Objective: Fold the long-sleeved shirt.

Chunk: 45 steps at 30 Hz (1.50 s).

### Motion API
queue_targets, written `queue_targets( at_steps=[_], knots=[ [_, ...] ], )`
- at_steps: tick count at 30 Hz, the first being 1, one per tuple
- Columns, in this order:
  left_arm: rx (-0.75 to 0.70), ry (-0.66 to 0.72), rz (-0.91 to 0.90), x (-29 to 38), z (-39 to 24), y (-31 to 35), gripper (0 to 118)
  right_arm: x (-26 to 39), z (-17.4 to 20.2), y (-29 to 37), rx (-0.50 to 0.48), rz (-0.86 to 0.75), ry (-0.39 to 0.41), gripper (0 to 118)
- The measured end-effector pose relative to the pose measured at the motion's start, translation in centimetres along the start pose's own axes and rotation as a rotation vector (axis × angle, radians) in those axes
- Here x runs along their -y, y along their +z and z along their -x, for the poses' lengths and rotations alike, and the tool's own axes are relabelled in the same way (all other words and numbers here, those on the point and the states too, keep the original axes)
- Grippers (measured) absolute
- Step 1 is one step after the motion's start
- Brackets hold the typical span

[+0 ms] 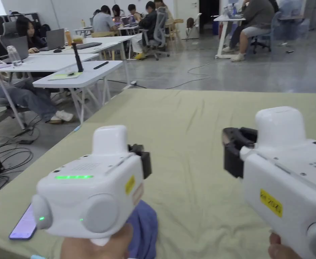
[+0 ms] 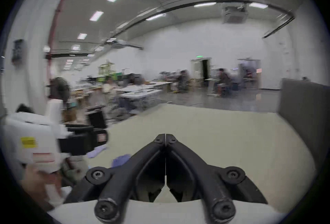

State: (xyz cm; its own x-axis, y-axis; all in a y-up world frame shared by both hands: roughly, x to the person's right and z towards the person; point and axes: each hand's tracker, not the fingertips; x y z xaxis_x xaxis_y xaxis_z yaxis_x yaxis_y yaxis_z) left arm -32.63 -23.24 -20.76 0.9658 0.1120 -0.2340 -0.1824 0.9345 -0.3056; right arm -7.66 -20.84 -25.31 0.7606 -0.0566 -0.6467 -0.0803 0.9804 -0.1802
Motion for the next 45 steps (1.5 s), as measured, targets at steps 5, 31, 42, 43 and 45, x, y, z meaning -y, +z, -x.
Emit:
queue_targets(
  at_steps=[5,31,42,43,45],
  knots=[
    [-0.178,0.041,0.119,3.2,8.9,-3.1,72,2.1,2.7,-3.1,-0.152,0.082,0.013,0],
    [0.151,0.224,0.392,3.2,5.7,-20.0,3,1.5,-10.6,5.6,-0.136,-0.066,-0.234,0],
    [0.599,0.0,0.118,-9.1,-18.0,-12.4,3,-2.8,-15.9,16.0,0.233,-0.199,-0.102,0],
    [0.601,-0.023,0.148,-8.2,-20.1,-12.9,3,-2.6,-16.2,16.6,0.273,-0.186,-0.102,0],
    [0.599,-0.068,0.268,-4.0,-24.7,-14.8,3,-1.8,-17.2,17.5,0.322,-0.144,-0.121,0]
  ],
)
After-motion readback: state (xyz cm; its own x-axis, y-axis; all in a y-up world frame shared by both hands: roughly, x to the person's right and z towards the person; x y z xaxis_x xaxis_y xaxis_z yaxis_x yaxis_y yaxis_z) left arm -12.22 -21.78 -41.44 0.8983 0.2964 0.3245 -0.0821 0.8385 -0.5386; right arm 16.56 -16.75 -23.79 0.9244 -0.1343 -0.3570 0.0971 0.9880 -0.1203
